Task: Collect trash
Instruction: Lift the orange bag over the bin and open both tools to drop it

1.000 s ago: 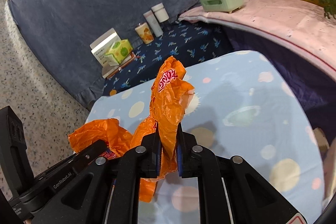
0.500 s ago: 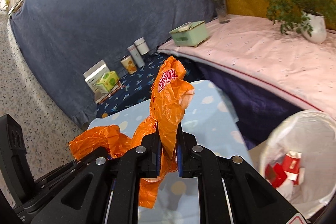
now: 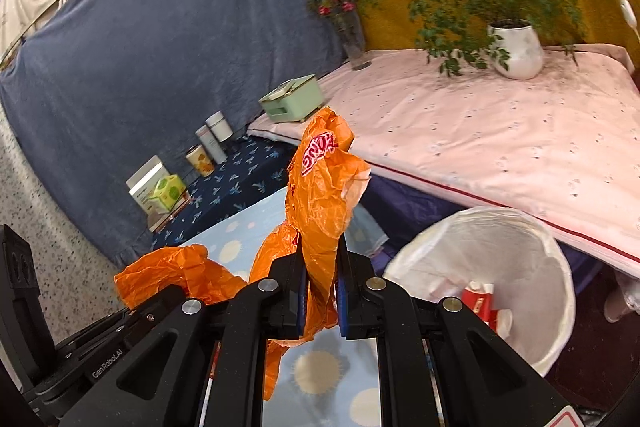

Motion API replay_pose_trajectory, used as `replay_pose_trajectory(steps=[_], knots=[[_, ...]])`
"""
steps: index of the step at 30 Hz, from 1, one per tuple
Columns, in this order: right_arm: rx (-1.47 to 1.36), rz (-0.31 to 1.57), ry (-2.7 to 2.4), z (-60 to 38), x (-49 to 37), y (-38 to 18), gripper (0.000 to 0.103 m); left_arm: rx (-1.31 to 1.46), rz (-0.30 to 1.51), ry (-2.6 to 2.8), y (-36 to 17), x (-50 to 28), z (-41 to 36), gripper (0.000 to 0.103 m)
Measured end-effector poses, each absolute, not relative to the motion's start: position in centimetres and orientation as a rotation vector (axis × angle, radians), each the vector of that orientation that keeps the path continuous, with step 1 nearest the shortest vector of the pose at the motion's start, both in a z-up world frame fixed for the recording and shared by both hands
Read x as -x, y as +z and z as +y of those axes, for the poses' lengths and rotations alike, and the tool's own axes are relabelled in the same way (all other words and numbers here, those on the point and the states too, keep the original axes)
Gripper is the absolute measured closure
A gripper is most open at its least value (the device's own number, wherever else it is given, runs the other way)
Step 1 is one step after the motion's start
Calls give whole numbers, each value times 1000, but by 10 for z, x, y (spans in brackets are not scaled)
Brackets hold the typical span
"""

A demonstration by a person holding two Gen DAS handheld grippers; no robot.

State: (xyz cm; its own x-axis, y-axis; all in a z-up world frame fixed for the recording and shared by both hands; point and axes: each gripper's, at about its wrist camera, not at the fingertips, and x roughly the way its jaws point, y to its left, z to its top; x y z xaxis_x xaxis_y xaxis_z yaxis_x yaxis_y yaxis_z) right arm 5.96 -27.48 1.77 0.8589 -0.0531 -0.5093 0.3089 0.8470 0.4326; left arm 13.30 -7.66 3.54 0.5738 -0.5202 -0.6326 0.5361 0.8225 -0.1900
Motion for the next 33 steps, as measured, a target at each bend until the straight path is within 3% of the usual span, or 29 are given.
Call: replay_pose_trajectory(steps=[28, 30, 32, 33], knots=[[-583, 520, -366, -369, 8, -19, 92, -132, 787, -742, 3, -108, -201, 97], [-587, 524, -367, -372, 8, -22, 92, -127, 790, -736, -1, -111, -204, 88], [-587, 528, -368, -373, 7, -24, 92, -115, 781, -725, -3, -113, -204, 60], [-586, 530, -369, -374, 6, -25, 92, -109, 772, -715, -3, -113, -204, 53]])
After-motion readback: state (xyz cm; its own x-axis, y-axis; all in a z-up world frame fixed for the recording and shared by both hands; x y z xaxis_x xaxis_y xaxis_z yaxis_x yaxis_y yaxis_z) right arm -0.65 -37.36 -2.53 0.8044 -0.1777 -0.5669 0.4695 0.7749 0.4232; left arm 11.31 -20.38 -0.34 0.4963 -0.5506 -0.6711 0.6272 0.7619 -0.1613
